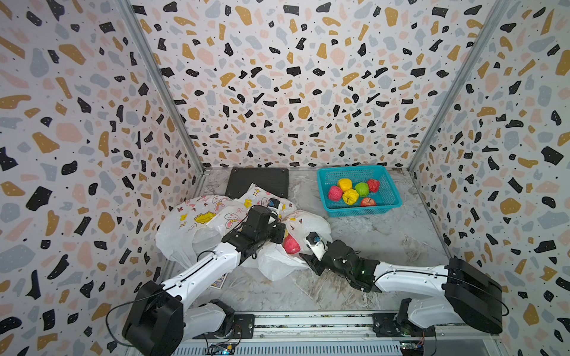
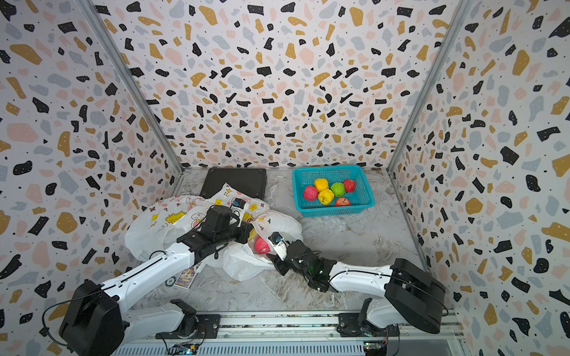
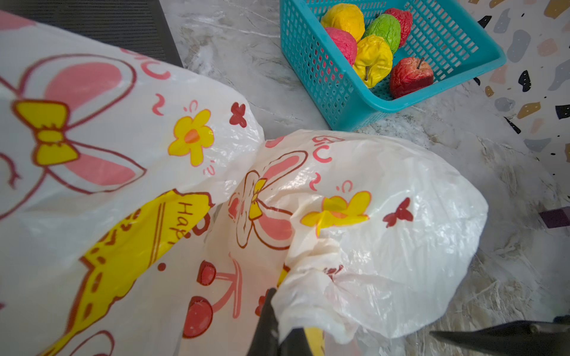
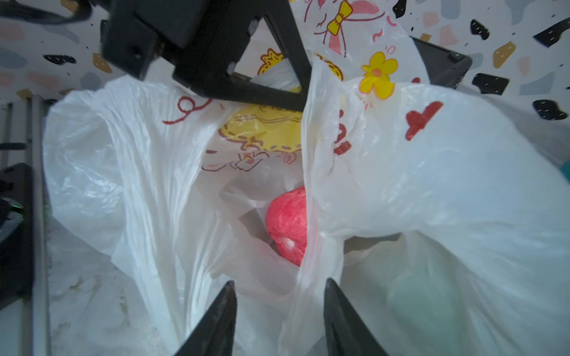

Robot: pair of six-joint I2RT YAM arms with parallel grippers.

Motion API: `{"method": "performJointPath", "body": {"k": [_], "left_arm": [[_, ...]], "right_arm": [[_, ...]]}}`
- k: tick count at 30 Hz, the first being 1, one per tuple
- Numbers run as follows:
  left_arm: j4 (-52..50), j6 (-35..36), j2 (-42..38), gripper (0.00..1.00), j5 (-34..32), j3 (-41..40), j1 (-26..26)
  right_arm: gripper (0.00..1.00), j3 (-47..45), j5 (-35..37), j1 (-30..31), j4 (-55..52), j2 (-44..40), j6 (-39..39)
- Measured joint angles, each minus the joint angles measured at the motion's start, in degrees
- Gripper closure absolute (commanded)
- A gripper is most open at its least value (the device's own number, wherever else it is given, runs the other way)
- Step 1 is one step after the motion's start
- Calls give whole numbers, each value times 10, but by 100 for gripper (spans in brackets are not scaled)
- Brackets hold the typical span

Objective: Untie the knot of a plastic bag & take out the apple
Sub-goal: Pick up the apple from the plastic bag.

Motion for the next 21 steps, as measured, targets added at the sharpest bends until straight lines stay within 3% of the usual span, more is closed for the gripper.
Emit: {"method": "performJointPath", "body": {"k": [7,11,15,21], "left_arm": [[0,7,2,100,19,0,0],[-3,12,3,100,18,0,6],[0,13,3,100,18,0,12],[5,14,2,100,43,0,1]], "right_arm": [[60,105,-8,0,-23,108,-14],[49,144,8,-2,-42,148,-12],[31,162,35,-11,-45,176,-2],[27,188,48,-43,-42,245,18]]}}
